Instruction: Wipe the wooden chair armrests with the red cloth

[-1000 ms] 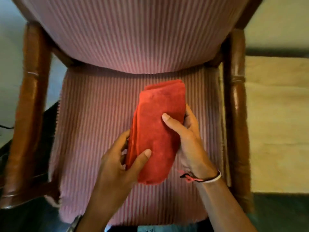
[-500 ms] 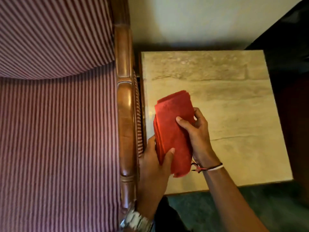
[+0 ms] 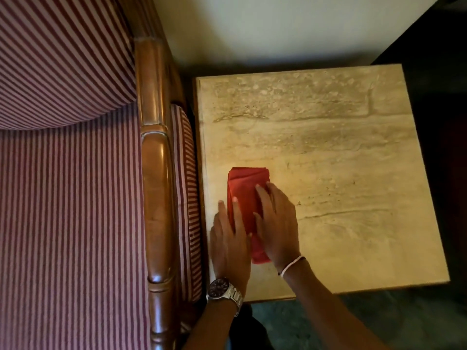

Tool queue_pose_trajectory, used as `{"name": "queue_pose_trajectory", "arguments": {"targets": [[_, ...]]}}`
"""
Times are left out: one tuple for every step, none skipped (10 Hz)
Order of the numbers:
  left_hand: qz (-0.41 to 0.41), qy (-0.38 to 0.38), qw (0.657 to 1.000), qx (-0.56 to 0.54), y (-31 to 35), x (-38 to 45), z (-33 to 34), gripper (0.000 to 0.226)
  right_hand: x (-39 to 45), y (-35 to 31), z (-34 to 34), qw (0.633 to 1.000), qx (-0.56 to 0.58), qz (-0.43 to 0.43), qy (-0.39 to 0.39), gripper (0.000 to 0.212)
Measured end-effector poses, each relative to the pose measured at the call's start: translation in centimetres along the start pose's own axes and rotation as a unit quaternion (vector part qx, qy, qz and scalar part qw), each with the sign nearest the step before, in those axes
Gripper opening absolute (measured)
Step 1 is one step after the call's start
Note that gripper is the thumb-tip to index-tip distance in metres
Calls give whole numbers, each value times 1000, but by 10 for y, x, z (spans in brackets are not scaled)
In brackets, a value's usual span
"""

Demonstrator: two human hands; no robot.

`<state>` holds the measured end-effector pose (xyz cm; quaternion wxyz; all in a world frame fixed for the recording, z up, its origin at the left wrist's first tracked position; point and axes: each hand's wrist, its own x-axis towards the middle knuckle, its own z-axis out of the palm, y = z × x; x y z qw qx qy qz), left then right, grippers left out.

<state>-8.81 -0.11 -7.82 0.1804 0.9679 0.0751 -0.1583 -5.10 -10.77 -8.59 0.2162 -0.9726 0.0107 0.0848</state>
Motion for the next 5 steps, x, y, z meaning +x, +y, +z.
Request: {"name": "queue_pose_trajectory", "arguments": {"targets": [[115,-64,990,53,-7,5,9,82,-12,3,10,999,-28,-28,-31,58],[128,-180,970,100,-11,10,17,102,-13,3,12,997,-38,-36,-60,70],[113,-180,974,83,-10,12,13,109,-4,-1,3,992,-70,-33,-96,56],[102,-166,979,60,-6,19,-5,96,13,-8,-18,984,-59,-17,-166,53],[133,-126,981,56,1,31,-35,81,32,-18,-46,982,-66,-40,-174,51]]}}
